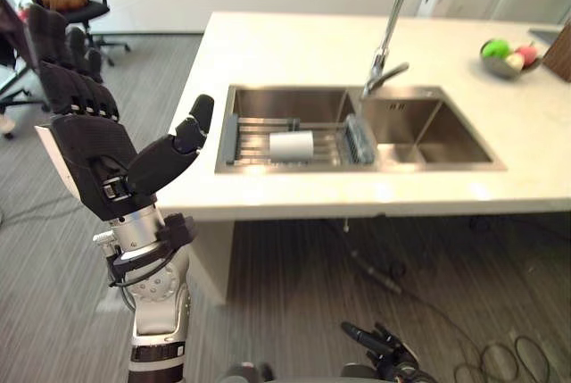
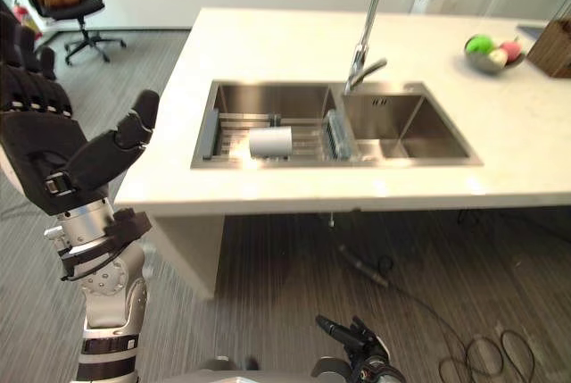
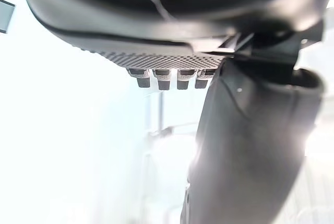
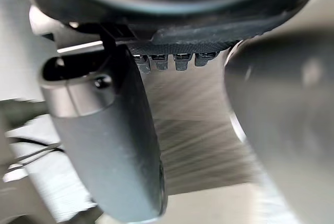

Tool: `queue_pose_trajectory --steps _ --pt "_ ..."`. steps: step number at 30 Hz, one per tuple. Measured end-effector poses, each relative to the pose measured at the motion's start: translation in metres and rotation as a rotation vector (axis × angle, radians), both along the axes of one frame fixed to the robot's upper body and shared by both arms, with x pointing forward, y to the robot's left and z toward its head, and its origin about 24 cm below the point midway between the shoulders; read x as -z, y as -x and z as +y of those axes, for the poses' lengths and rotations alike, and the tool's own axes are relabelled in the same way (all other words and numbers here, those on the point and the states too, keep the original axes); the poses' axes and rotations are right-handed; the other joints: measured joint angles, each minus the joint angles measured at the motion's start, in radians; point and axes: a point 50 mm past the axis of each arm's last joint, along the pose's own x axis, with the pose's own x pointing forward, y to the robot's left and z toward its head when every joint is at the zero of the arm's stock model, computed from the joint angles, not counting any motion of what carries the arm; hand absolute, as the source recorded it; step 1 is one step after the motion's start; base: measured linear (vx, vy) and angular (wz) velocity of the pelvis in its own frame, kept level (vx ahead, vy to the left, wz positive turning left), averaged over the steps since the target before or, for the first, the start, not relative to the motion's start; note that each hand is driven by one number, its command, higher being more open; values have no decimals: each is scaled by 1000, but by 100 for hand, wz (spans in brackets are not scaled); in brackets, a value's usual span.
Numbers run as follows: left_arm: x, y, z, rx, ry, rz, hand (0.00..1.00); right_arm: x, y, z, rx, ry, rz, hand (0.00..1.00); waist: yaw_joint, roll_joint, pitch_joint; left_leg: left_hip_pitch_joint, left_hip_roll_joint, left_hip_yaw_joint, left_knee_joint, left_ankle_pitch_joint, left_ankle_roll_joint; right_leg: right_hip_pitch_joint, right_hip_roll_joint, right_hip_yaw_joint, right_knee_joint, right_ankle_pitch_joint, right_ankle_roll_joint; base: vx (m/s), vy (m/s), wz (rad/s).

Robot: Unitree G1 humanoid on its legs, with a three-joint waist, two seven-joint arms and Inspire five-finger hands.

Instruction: Walk over to the sink, pick up the cup, carry it to the dishwasher, place the cup inside the dishwasher, then close the dishwasher door

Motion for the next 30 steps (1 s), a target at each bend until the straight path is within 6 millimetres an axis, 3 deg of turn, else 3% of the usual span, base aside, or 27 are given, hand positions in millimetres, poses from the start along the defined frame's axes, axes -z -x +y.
queue_pose_trajectory --steps 2,3,4,5,6,7,9,16,19,20,24,30 --pt "5 -7 -1 3 25 49 100 1 4 4 10 -8 7 100 -12 -3 -2 31 34 -27 9 -35 -54 -9 46 16 -338 24 -6 451 -220 61" --pt "7 -8 0 4 36 64 100 1 6 7 12 -14 12 100 -12 -9 -6 37 39 -32 17 -48 -72 -6 59 41 -418 65 -9 420 -279 63" --pt "11 -9 1 -5 50 86 100 4 14 16 16 -42 38 100 -16 -43 -27 41 31 -34 46 -81 -102 -2 63 103 -529 255 -17 338 -260 47" --pt "17 -9 1 -10 73 108 100 4 15 13 10 -42 51 100 -15 -36 -44 53 46 -33 63 -111 -111 10 74 111 -519 202 15 505 -387 30" --pt "27 -6 -4 -3 112 143 100 3 14 4 -21 -19 64 100 -6 18 -53 54 108 -24 88 -127 -132 37 125 87 -540 191 -2 484 -369 3" --pt "29 -6 -12 14 120 154 100 2 13 0 -46 -10 67 100 4 44 -57 61 145 -5 93 -123 -141 59 160 74 -566 183 -16 451 -344 -7" --pt "27 -7 -20 26 41 162 100 2 10 1 -70 -15 75 100 4 52 -62 68 172 4 79 -92 -162 75 188 62 -584 171 -34 246 -226 -2" --pt "21 -13 -36 -62 -429 192 100 2 12 -6 -94 -27 96 100 -1 64 -69 34 183 11 122 0 -158 136 203 46 -695 190 -54 115 -125 4" --pt "19 -24 -50 -28 -698 220 100 1 13 -16 -171 5 111 100 -14 88 -84 49 179 -9 35 42 -167 185 205 -7 -790 229 -54 37 -11 52" --pt "20 -33 -56 -9 -895 235 100 1 14 -21 -169 18 126 100 -18 105 -86 65 178 -5 -16 53 -164 210 212 -28 -839 254 -53 -9 14 36" --pt "20 -41 -58 20 -1115 279 100 2 13 -21 -171 25 140 100 -27 109 -88 50 164 -1 -25 53 -163 217 209 -19 -911 301 -48 -51 28 0" --pt "1 -60 -69 57 -1358 348 100 2 13 -20 -253 56 161 100 -54 108 -87 22 149 15 -43 19 -155 191 200 -13 -958 361 -41 -97 56 -3"
